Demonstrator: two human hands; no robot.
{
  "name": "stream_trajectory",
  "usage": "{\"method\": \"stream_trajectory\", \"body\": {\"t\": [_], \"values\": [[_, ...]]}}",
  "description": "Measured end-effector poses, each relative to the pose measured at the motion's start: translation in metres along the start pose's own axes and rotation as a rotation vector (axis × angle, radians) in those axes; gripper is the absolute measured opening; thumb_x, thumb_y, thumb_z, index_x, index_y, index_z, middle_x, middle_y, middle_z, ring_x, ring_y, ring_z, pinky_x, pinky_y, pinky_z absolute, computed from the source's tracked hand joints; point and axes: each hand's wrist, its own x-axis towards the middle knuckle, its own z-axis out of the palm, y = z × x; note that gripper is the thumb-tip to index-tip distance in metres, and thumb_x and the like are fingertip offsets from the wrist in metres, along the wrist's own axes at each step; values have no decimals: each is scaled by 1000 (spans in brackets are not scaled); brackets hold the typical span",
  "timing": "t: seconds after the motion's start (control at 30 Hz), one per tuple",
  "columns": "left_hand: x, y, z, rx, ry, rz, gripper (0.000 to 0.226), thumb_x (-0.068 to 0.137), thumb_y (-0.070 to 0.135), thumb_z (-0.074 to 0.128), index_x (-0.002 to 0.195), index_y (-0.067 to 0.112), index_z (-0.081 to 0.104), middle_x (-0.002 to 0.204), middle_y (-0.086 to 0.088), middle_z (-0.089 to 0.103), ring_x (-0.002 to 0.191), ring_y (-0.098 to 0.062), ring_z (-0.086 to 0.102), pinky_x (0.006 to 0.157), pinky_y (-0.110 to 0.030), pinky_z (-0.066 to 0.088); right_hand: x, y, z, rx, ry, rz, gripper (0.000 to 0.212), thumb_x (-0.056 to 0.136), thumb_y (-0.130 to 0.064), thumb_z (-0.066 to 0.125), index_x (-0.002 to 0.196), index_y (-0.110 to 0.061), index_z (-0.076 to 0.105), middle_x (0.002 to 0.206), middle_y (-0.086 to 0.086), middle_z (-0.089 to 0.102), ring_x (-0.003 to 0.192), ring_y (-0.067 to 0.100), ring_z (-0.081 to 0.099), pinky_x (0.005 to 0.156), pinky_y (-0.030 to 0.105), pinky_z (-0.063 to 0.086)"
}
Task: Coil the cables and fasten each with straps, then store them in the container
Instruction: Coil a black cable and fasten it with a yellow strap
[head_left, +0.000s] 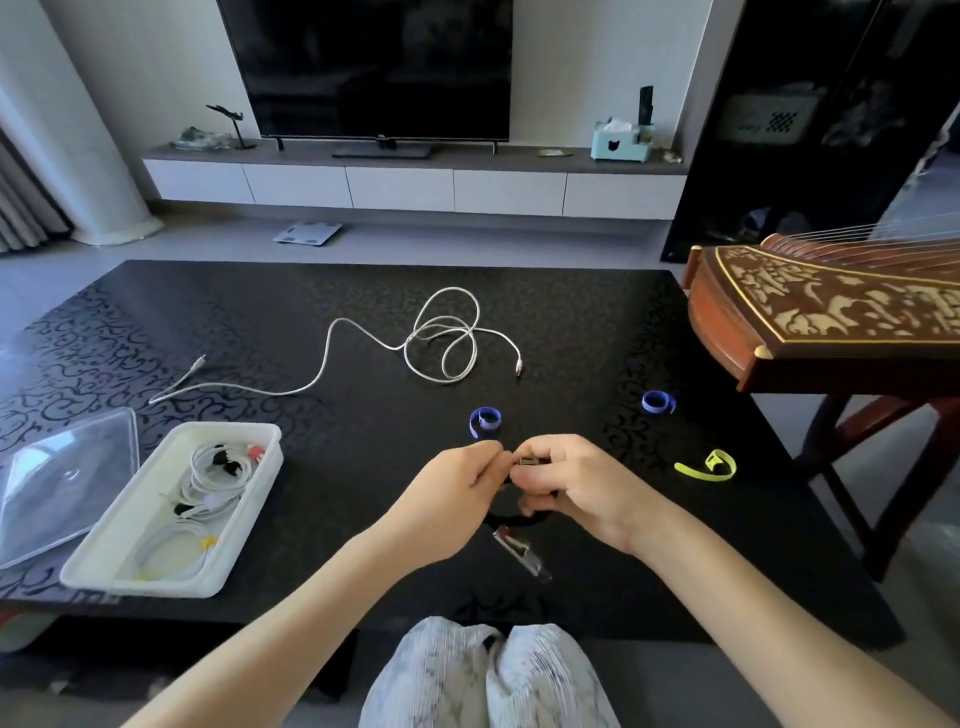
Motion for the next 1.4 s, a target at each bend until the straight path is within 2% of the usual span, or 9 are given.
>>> {"method": "stream_trajectory", "body": {"t": [0.17,0.33,0.47,0.57,0.7,0.97,1.07,1.2,1.4], "values": [[6,-12,0,1,-59,-22,34,99,23,44,67,11,50,67,-4,54,61,-10,43,59,-24,35,1,10,0,-44,2,15,14,91,-4,55,97,6,63,74,5,61,65,15,50,69,26,43],[-2,-22,15,-149,-28,-50,34,95,15,51,61,15,53,55,13,53,53,-2,43,55,-14,33,-6,21,-5,-210,6,19,31,84,-34,66,99,-8,72,97,10,72,99,22,66,96,28,49],[-3,-29,37,-36,-48,19,34,97,22,49,64,11,44,56,7,40,52,-8,34,52,-20,30,-11,41,-4,122,96,198,34,82,-38,63,87,-6,73,89,12,72,91,26,67,96,43,50],[1,-37,36,47,24,24,34,97,22,48,68,5,44,59,3,43,54,-9,38,54,-21,31,-10,56,-26,376,433,258,23,93,-19,57,96,3,66,88,19,72,88,30,70,83,44,57],[11,-57,17,-82,172,-141,35,96,20,49,63,12,48,58,4,48,54,-5,41,55,-18,33,-6,84,-59,-535,767,90,13,89,-15,60,84,-11,71,81,-2,71,80,17,65,74,31,53],[24,-51,16,-197,259,-278,37,99,25,43,65,12,51,61,-7,43,54,-16,35,51,-25,27,36,116,-68,-1436,582,-164,26,56,-18,89,57,-13,64,55,-2,57,57,20,50,47,32,41],[26,-49,17,-217,285,-293,37,99,26,42,67,10,52,59,-6,43,52,-14,35,49,-24,27,32,103,-60,-1103,651,-126,21,81,-16,72,63,-14,61,59,-5,59,64,15,51,56,27,41],[25,-42,24,-235,371,-296,37,99,23,42,73,0,54,56,4,43,53,-11,35,50,-20,29,5,63,-30,-203,393,5,22,92,-23,60,74,-11,67,58,-4,60,50,9,41,51,16,35],[15,-21,41,64,529,21,41,98,25,37,65,1,41,54,-9,43,50,-14,30,49,-26,28,-16,22,4,-11,405,49,25,88,-15,63,68,-2,65,50,-1,46,51,15,31,48,20,25]]}}
